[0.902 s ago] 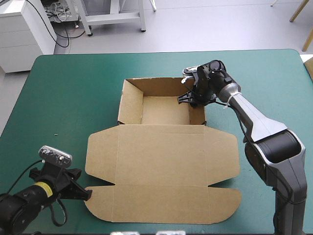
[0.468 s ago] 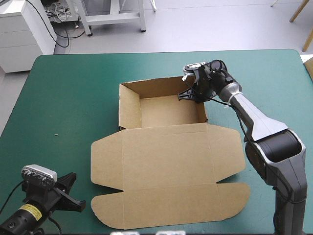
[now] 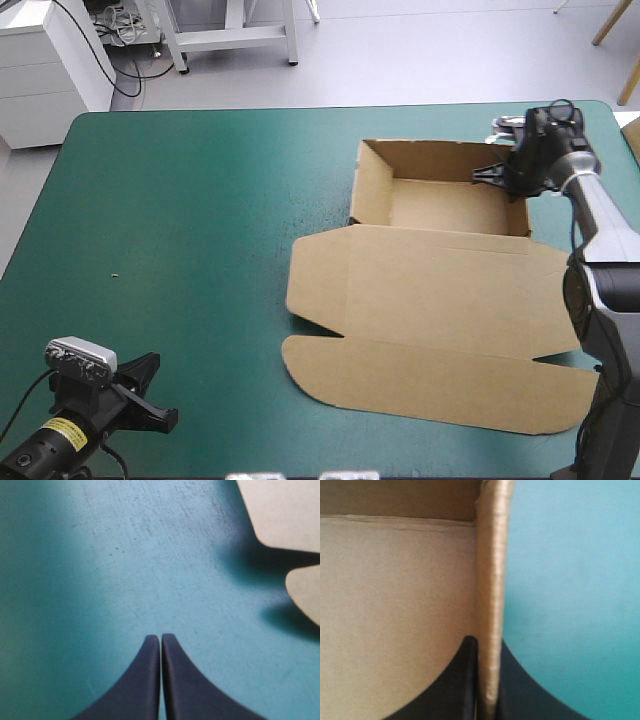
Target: Fold the box
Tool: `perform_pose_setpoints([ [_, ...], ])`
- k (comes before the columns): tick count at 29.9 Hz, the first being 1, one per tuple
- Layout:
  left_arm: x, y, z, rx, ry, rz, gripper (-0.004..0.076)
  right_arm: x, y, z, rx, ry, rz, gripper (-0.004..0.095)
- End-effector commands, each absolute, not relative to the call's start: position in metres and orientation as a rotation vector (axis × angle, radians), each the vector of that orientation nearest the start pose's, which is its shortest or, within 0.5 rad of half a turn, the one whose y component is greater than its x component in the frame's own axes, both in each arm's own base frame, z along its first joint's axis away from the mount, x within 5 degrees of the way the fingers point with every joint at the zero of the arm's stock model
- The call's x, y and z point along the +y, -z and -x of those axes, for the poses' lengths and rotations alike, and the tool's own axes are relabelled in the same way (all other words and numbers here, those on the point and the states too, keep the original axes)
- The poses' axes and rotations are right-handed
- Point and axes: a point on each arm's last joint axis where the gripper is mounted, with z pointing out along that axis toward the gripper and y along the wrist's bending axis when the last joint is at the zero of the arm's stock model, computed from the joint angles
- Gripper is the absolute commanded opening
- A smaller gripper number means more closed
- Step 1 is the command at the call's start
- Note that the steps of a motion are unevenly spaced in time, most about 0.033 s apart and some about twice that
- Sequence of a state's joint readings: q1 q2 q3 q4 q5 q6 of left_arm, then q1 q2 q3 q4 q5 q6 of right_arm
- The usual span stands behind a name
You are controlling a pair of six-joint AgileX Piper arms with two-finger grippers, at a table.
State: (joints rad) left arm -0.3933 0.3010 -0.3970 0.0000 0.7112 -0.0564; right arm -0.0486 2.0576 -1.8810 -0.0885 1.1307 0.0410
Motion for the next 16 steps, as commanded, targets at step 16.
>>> perform_pose_setpoints([
  [16, -0.026, -0.279, -0.061, 1.992, 0.307, -0.333, -0.0008, -0.234, -0.302, -0.372, 2.685, 0.288, -0.653, -0.0021],
])
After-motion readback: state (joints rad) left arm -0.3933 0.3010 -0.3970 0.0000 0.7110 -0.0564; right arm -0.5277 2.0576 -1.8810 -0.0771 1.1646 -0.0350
